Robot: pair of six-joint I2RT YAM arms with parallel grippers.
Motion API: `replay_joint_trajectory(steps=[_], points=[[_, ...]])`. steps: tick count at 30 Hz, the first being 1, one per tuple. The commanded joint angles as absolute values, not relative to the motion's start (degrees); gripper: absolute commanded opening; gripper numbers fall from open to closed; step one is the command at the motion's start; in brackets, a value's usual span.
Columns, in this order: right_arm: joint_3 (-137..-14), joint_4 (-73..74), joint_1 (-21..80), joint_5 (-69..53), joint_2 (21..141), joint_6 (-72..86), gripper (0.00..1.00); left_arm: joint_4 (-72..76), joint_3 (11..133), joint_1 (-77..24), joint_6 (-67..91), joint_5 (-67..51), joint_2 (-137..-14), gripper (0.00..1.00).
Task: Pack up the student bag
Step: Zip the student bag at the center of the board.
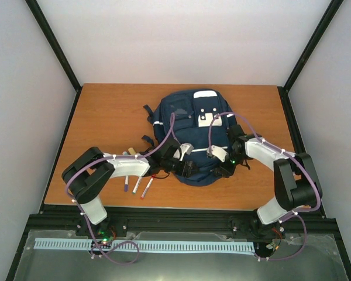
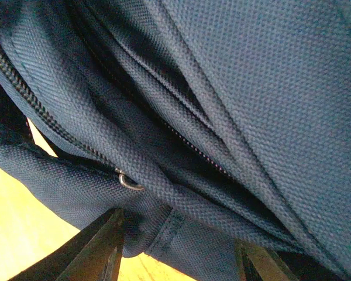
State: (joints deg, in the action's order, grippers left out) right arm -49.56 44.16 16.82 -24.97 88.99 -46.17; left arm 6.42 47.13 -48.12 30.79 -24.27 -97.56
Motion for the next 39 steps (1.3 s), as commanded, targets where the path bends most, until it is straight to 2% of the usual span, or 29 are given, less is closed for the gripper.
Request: replay_joint_trajectory(steps=[1,4,13,22,25,30,33,39], points=[[-52.3,38.5,17.4,-33.7,91.3,-48.4,0.52,10.2,48.2,-48.9,30.1,-26.3,-101.1,0.59],[-53.3,40.1,17.6,-36.6,93.0,-49.6,0.47,10.9,48.3,-49.0,30.7,-25.8,-101.7,0.58],[-53.5,44.1,17.6,-39.2,91.7,-51.5,0.2,9.9,48.0,-49.0,30.1,-24.6,-101.0,0.56],[-50.8,46.4,17.6,-37.1,85.6,-51.8,0.03,12.3,46.9,-49.1,27.3,-32.3,-99.7,0.62],[-50.0,47.3,17.6,-37.0,84.5,-52.3,0.03,12.6,46.8,-49.1,26.9,-32.8,-100.0,0.59],[-48.6,46.7,17.6,-35.8,82.6,-52.1,0.03,12.4,47.3,-49.1,26.5,-32.4,-101.0,0.44],[-48.7,46.4,17.6,-36.2,83.0,-51.8,0.03,12.9,47.5,-49.1,26.4,-33.0,-101.8,0.38],[-49.6,44.7,17.7,-36.1,86.7,-51.3,0.15,14.4,47.4,-49.1,26.9,-33.4,-102.7,0.26]])
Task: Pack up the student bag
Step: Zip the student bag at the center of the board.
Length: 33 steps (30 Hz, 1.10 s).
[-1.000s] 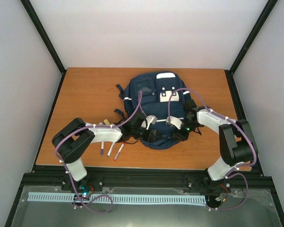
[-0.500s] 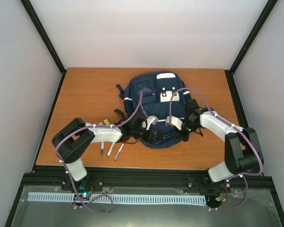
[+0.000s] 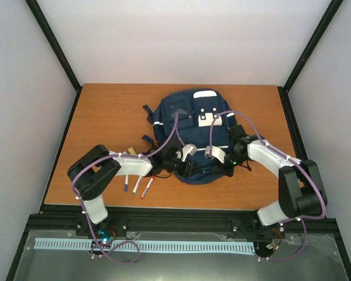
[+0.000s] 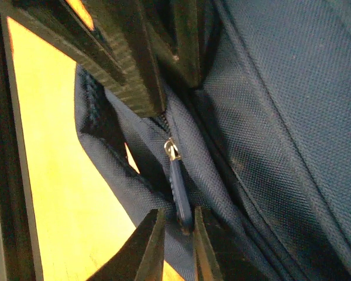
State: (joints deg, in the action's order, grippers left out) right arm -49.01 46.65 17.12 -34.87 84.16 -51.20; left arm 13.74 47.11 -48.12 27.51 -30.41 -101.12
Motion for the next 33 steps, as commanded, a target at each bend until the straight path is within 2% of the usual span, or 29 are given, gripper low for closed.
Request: replay_joint_trajectory(steps=[1,6,10,14,18,24,33], points=[[-49.8,44.3,17.7,-36.0,87.3,-51.3,0.17,14.7,47.3,-49.1,27.0,-33.4,-102.7,0.24],[-50.9,42.9,17.9,-36.2,89.6,-50.6,0.25,15.9,46.8,-49.1,27.5,-33.1,-103.1,0.17],[-51.6,42.9,18.4,-37.1,90.5,-50.4,0.26,16.9,46.9,-49.1,28.4,-32.7,-103.7,0.14],[-51.7,43.2,19.6,-37.9,90.7,-50.4,0.18,17.4,47.0,-49.1,29.1,-31.7,-103.7,0.1],[-51.5,43.9,20.0,-37.4,89.9,-50.3,0.04,16.7,47.0,-49.1,29.2,-30.3,-103.4,0.07],[-51.4,46.9,19.5,-32.0,86.6,-50.8,0.03,15.1,46.1,-49.1,29.2,-28.3,-101.2,0.02],[-50.1,51.2,7.5,-26.1,83.8,-55.3,0.03,11.6,42.9,-49.0,27.8,-26.5,-93.7,0.01]])
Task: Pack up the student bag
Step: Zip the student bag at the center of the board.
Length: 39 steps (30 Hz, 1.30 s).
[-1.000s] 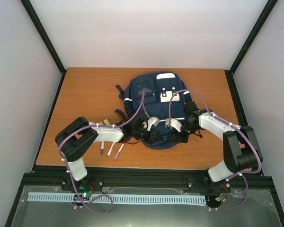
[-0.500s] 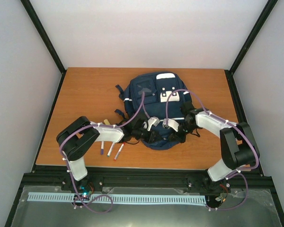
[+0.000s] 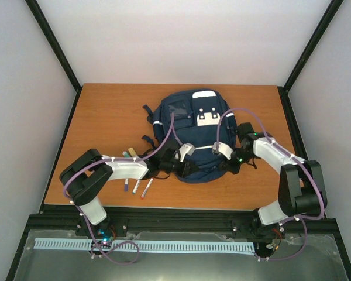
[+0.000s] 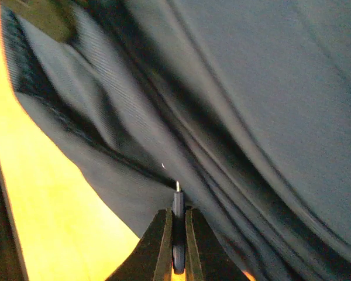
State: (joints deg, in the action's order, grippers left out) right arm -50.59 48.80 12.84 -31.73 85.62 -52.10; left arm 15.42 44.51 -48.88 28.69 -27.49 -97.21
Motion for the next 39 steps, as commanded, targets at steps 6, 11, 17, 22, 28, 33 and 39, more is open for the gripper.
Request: replay_joint_trajectory(steps=[6,11,17,22,28,33,39], points=[[-51.7,51.1,0.3,-25.4,84.7,-56.5,0.03,9.7,41.2,-49.1,26.8,-26.5,-90.9,0.01],[-54.1,48.5,-4.8,-24.0,86.5,-55.8,0.03,9.1,39.1,-49.1,25.6,-26.8,-88.3,0.01],[-56.0,45.0,-8.3,-23.1,88.1,-54.9,0.03,7.8,36.9,-49.2,23.6,-28.0,-84.4,0.01],[-56.6,42.5,-8.5,-22.7,89.4,-53.4,0.03,4.8,36.4,-49.6,20.3,-30.1,-81.8,0.01],[-59.4,38.0,-9.0,-22.8,93.4,-48.7,0.03,4.8,36.3,-50.9,18.9,-31.0,-81.4,0.01],[-62.6,33.4,-9.1,-23.0,96.5,-42.6,0.03,4.3,36.9,-51.6,18.4,-31.0,-82.8,0.01],[-66.0,29.3,-9.1,-24.3,100.8,-36.7,0.03,4.0,36.8,-51.5,17.9,-30.4,-82.3,0.01]])
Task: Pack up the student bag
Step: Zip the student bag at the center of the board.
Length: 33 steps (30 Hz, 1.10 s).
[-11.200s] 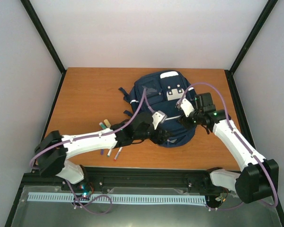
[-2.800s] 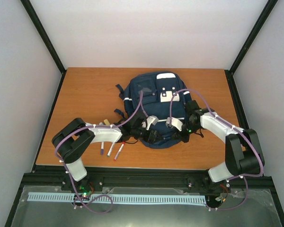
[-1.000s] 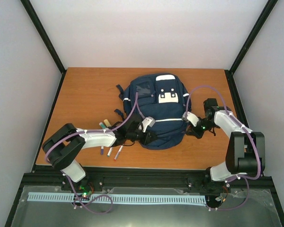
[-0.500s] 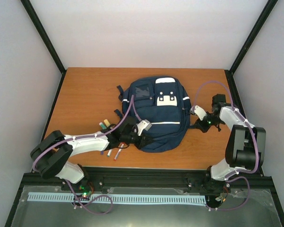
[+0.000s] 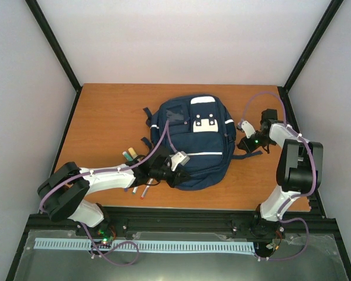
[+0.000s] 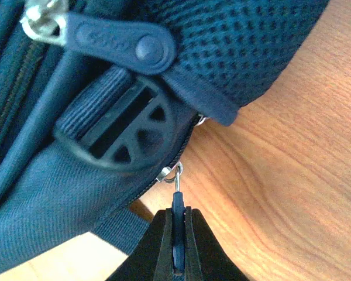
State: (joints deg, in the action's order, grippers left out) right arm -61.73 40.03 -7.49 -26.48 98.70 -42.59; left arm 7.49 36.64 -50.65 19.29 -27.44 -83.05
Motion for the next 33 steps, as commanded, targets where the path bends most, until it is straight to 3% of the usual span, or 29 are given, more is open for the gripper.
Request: replay_joint_trajectory(steps=[1,14,17,20,24,28,30,31,33], points=[[-66.4,28.8,-9.1,-24.0,101.7,-36.2,0.03,4.0,36.8,-51.6,17.9,-30.4,-82.0,0.01],[-65.0,22.5,-9.1,-21.4,103.9,-33.0,0.03,3.5,37.0,-51.6,17.6,-28.9,-82.6,0.01],[-64.5,23.8,-9.1,-22.3,102.3,-33.2,0.06,2.8,37.6,-51.6,17.8,-28.0,-82.4,0.08],[-63.9,26.0,-9.1,-22.9,99.3,-33.5,0.14,2.1,38.1,-51.6,18.5,-26.3,-81.0,0.18],[-61.8,28.1,-9.1,-23.4,93.2,-33.3,0.3,0.4,39.9,-51.6,19.6,-22.3,-79.3,0.42],[-61.5,31.8,-9.1,-25.5,86.9,-32.7,0.37,-2.0,42.6,-51.5,20.5,-18.9,-78.0,0.62],[-61.5,33.7,-9.1,-27.2,83.7,-32.6,0.41,-3.9,44.3,-51.5,21.7,-15.3,-76.9,0.77],[-61.4,34.6,-9.1,-27.9,82.0,-32.4,0.43,-5.2,45.2,-51.5,22.7,-12.2,-76.3,0.93],[-61.5,36.2,-9.1,-29.6,78.5,-32.0,0.47,-8.3,47.4,-51.3,25.2,-5.8,-75.6,0.99]])
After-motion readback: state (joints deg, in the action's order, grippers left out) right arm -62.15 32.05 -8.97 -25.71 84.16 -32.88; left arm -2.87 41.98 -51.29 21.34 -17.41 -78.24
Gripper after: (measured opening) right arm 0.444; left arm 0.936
